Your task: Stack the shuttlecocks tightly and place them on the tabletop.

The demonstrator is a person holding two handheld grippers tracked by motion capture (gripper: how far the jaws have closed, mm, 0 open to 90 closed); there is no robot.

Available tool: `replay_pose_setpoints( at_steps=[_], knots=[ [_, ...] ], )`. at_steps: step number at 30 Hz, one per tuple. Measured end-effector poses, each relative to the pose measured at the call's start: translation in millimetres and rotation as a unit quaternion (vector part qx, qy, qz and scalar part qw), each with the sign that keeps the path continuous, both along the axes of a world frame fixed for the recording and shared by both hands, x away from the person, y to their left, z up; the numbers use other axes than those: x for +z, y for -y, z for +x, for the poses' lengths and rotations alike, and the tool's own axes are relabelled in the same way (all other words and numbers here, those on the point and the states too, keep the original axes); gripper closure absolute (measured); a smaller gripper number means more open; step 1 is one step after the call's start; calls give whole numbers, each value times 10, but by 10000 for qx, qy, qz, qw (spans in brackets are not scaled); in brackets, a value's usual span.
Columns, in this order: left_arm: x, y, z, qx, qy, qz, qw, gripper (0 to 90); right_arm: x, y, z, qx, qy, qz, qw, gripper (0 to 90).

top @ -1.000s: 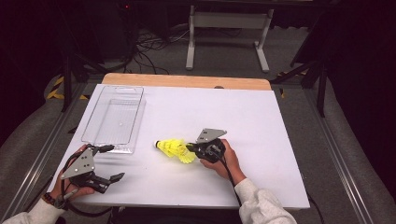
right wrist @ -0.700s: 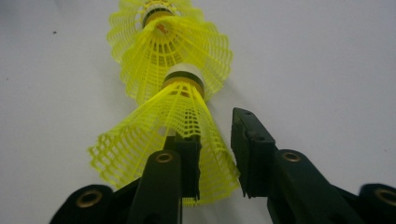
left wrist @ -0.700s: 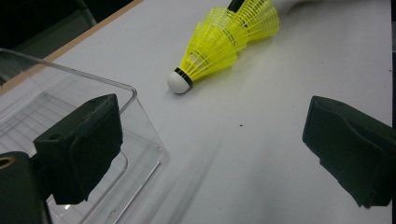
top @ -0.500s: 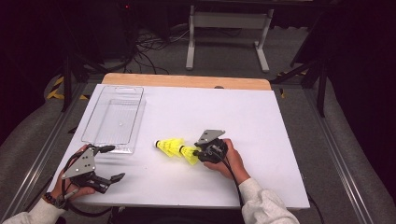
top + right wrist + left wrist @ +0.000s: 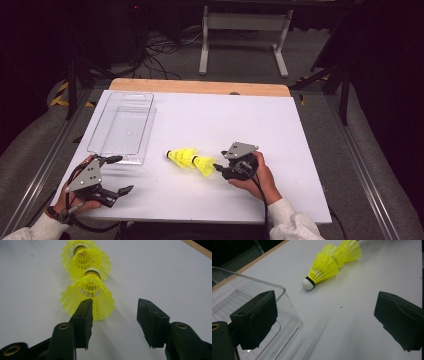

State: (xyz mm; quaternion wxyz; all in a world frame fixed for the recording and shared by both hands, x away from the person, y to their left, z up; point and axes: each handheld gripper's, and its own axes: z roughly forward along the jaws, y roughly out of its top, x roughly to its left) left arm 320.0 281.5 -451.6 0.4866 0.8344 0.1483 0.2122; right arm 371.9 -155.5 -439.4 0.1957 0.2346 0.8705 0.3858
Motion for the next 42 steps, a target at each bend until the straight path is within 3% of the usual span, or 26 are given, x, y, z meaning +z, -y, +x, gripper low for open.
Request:
replay_pose_setpoints(
  at_steps=[5,8,14,20,31,38,42],
  knots=[
    [1,9,-9,3,23,6,10000,56,43,58,-166,63,42,34,10000,409],
    [-1,17,-12,5,27,-14,10000,56,7,51,-276,30,54,-29,10000,313],
    [0,29,-18,-6,33,27,10000,56,-95,-37,-336,48,-88,-119,9999,281],
    [-1,28,-18,-4,25,15,10000,56,-195,-176,-309,147,-285,-106,9994,400],
    [-11,38,-12,-10,-20,10,10000,56,-303,-394,-177,22,-429,-193,9989,494],
    [-15,37,-3,-9,-30,25,10000,57,-286,-486,-134,18,-361,-176,9992,717],
    [-14,38,-7,-13,-18,31,10000,56,-257,-479,-154,75,-197,-230,9995,882]
  ],
)
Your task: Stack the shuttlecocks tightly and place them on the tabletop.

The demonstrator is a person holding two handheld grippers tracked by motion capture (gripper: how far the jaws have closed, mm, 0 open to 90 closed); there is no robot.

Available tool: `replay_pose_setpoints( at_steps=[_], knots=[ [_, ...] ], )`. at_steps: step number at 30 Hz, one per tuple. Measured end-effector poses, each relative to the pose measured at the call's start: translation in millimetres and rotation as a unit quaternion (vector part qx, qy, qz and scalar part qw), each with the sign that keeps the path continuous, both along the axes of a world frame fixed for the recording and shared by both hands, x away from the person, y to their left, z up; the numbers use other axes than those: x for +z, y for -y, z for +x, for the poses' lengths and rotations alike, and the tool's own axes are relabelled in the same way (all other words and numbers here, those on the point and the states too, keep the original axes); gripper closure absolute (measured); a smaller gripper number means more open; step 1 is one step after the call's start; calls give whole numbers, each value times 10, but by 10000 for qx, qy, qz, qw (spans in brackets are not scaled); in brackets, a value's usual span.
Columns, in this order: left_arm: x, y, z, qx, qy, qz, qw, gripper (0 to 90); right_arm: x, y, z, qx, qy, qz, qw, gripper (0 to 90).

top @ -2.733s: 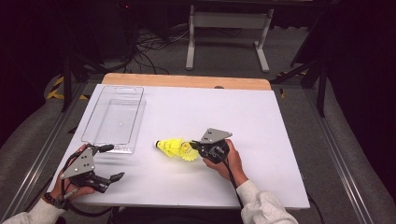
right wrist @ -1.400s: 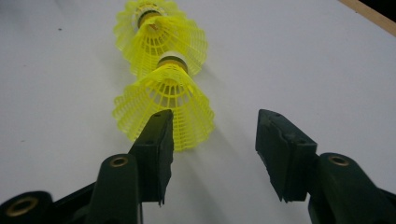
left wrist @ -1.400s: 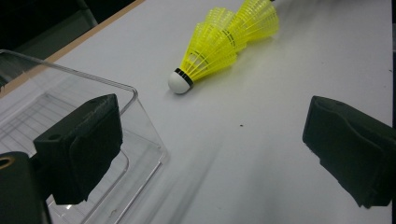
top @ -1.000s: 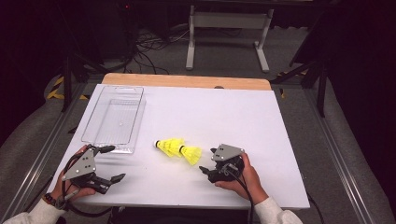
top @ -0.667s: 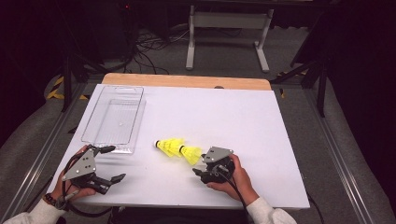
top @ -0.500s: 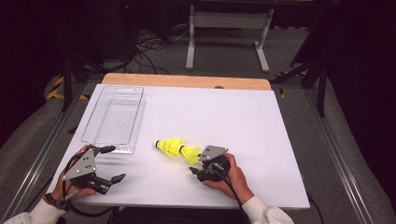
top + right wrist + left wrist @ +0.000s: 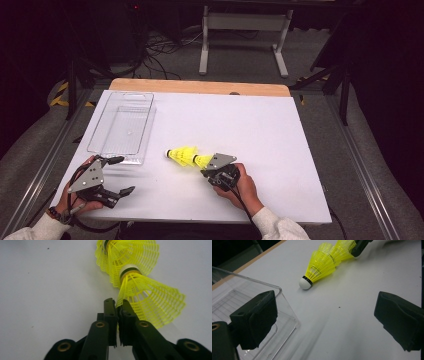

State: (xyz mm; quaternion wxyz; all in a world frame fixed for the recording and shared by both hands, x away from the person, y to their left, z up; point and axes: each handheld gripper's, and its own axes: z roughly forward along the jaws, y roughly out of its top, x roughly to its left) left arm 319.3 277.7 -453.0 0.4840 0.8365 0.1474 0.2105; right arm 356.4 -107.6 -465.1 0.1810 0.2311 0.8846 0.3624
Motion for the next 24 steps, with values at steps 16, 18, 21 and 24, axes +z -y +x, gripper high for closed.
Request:
replay_pose_setpoints(
  at_steps=[16,18,21,24],
  knots=[
    [1,-2,5,1,-8,-13,10000,57,111,8,46,63,248,246,9994,900],
    [2,-5,5,1,-7,-19,10000,57,102,-42,61,135,228,256,9993,900],
    [0,-6,8,-11,-12,-16,10000,57,78,-88,77,184,204,222,9994,900],
    [-1,-3,7,-16,-11,-10,10000,57,67,-119,98,221,188,246,9993,900]
  ],
)
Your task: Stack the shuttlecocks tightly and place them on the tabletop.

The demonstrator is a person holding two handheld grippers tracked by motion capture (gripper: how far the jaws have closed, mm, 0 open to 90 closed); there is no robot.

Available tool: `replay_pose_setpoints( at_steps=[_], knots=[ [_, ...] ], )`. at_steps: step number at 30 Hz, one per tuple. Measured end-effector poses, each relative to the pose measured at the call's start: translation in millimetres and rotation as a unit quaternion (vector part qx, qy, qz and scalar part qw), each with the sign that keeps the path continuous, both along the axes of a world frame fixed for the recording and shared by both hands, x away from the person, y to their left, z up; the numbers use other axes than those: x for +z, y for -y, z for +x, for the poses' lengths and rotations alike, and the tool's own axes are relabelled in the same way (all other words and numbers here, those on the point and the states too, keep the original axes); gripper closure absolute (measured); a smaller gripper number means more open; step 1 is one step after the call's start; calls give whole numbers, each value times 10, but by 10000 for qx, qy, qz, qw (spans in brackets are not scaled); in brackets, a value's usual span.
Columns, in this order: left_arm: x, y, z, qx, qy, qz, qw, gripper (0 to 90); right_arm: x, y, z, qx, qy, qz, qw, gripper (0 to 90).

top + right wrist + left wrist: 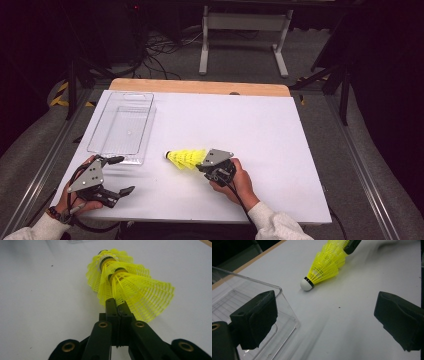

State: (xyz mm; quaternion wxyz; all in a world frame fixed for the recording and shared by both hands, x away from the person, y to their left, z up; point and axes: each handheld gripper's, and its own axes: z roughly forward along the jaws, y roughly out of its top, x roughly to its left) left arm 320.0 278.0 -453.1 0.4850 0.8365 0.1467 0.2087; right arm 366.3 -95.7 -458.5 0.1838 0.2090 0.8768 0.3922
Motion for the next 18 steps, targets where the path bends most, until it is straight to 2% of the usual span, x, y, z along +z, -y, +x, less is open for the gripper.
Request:
replay_pose_setpoints(
  at_steps=[11,18],
  knots=[
    [0,3,-2,-22,-7,18,10000,58,-71,-83,65,122,-61,-19,9999,888],
    [3,-2,-5,-27,3,0,10000,58,-133,-103,81,235,-153,-124,9995,818]
  ],
)
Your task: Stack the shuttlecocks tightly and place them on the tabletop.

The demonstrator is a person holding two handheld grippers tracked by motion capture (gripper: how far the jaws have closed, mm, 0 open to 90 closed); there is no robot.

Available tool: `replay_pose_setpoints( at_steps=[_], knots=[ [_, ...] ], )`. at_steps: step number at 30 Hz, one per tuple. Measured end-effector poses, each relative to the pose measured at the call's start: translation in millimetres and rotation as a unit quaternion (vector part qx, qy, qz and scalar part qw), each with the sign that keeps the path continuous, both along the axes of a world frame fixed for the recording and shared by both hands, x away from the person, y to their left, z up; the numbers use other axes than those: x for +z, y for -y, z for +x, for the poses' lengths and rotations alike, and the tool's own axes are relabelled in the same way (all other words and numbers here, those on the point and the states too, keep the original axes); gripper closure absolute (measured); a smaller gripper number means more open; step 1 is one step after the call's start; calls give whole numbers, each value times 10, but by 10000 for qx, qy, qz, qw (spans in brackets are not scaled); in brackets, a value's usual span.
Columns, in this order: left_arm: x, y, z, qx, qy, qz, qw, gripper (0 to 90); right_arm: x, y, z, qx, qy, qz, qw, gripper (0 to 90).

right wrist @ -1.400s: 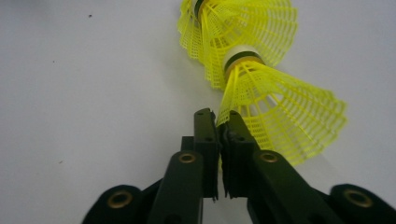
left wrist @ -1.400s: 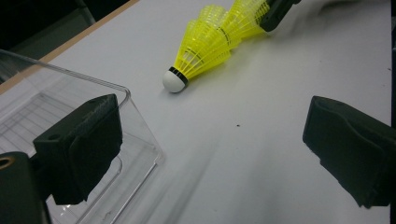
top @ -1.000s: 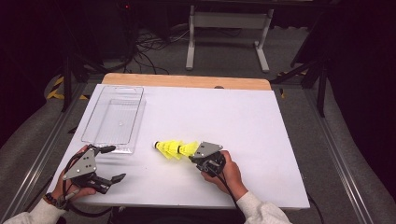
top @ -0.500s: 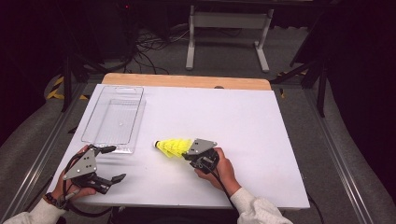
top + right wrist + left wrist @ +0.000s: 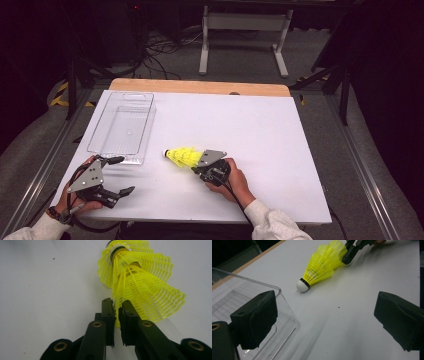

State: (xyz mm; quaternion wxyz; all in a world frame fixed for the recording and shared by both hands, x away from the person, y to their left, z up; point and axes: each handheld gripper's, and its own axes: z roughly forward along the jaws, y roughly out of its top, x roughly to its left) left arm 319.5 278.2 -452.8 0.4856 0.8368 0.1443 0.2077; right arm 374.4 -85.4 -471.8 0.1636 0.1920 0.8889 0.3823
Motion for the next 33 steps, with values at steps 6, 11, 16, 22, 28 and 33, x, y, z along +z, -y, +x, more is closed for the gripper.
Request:
replay_pose_setpoints(
  at_steps=[6,11,16,22,28,33],
  knots=[
    [0,3,0,-7,3,2,10000,58,-16,5,8,-38,-1,-30,10000,740],
    [2,0,-2,-4,1,2,10000,58,-30,10,2,-27,-52,-46,10000,649],
    [3,-2,-3,-5,5,1,10000,59,-21,4,-14,5,-71,22,10000,518],
    [0,1,3,3,-16,-1,10000,59,-13,-43,0,-133,-66,148,9998,361],
    [-1,3,8,-5,-32,4,10000,59,-14,-120,26,-212,-163,323,9991,303],
    [-3,2,14,-3,-35,24,10000,60,-23,-211,40,-226,-248,348,9988,297]
  ],
)
